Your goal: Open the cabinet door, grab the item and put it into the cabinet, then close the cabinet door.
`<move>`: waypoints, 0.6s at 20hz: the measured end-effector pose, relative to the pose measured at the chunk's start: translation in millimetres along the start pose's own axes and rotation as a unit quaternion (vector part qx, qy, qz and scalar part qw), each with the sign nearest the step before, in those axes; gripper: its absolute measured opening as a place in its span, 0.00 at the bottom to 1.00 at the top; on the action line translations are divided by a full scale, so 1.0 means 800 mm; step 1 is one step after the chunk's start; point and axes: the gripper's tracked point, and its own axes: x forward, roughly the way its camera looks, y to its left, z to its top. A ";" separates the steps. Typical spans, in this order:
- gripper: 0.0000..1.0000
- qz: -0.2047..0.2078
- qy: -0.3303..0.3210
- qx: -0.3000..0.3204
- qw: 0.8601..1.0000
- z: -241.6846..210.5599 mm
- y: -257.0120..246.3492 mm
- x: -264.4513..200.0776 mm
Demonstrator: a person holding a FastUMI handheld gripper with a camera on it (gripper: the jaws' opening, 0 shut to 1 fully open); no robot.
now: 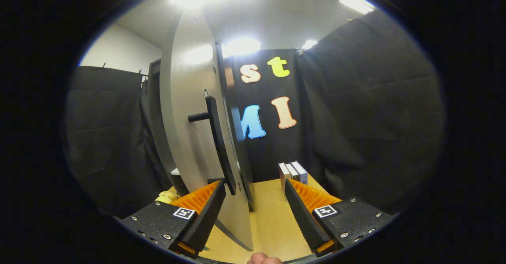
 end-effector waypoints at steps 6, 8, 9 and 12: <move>0.94 -0.021 -0.039 -0.022 0.999 -0.082 0.067 -0.074; 0.94 0.006 -0.035 -0.039 0.999 -0.129 0.114 -0.081; 0.94 0.019 -0.026 -0.039 0.999 -0.163 0.139 -0.078; 0.93 0.048 0.000 -0.044 0.998 -0.250 0.193 -0.053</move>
